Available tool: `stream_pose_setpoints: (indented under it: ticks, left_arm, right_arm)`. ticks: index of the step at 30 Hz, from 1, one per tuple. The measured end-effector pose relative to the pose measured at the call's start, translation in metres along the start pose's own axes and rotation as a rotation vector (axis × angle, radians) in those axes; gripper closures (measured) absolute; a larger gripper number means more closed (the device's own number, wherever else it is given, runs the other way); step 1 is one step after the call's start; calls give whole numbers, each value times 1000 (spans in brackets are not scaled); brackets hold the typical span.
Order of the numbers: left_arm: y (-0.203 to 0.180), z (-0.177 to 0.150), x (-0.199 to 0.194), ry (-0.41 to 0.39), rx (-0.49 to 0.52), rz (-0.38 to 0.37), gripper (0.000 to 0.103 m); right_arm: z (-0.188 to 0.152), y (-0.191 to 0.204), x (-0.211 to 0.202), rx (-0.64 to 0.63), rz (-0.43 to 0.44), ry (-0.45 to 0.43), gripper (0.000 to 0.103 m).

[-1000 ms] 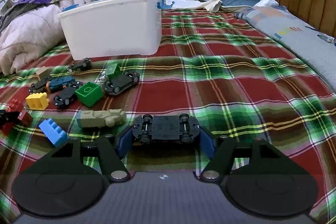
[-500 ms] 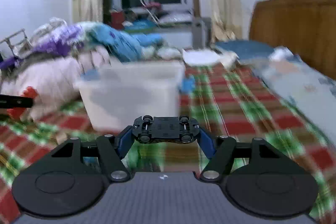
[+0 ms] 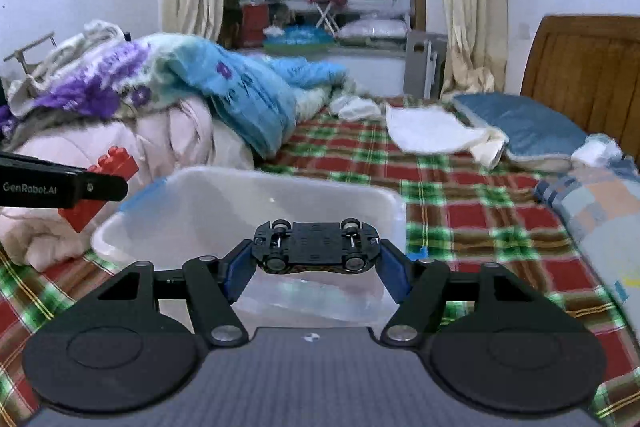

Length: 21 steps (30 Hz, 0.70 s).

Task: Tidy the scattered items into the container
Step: 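Carry both toys to the white bin and open both tools over it, then grasp the small pink block with left tool while right tool grasps beige toy vehicle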

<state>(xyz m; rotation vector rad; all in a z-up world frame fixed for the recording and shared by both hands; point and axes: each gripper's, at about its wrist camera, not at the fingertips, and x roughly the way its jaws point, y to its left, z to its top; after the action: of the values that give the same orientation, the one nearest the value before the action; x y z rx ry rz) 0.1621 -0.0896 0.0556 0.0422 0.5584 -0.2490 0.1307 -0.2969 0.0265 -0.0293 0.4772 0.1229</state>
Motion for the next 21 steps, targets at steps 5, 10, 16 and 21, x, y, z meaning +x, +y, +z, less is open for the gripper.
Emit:
stream_pose_setpoints:
  ticks: [5, 10, 16, 21]
  left_arm:
    - [4, -7, 30, 63, -7, 13, 60]
    - [6, -17, 41, 80, 5, 40, 47]
    - [6, -18, 33, 63, 17, 36, 45]
    - [19, -29, 1, 38, -3, 12, 44]
  right_arm:
    - [-3, -4, 18, -8, 3, 37, 30]
    - [-3, 0, 23, -41, -8, 17, 5]
    - [-3, -4, 14, -33, -16, -6, 5]
    - [-16, -4, -14, -22, -1, -26, 5]
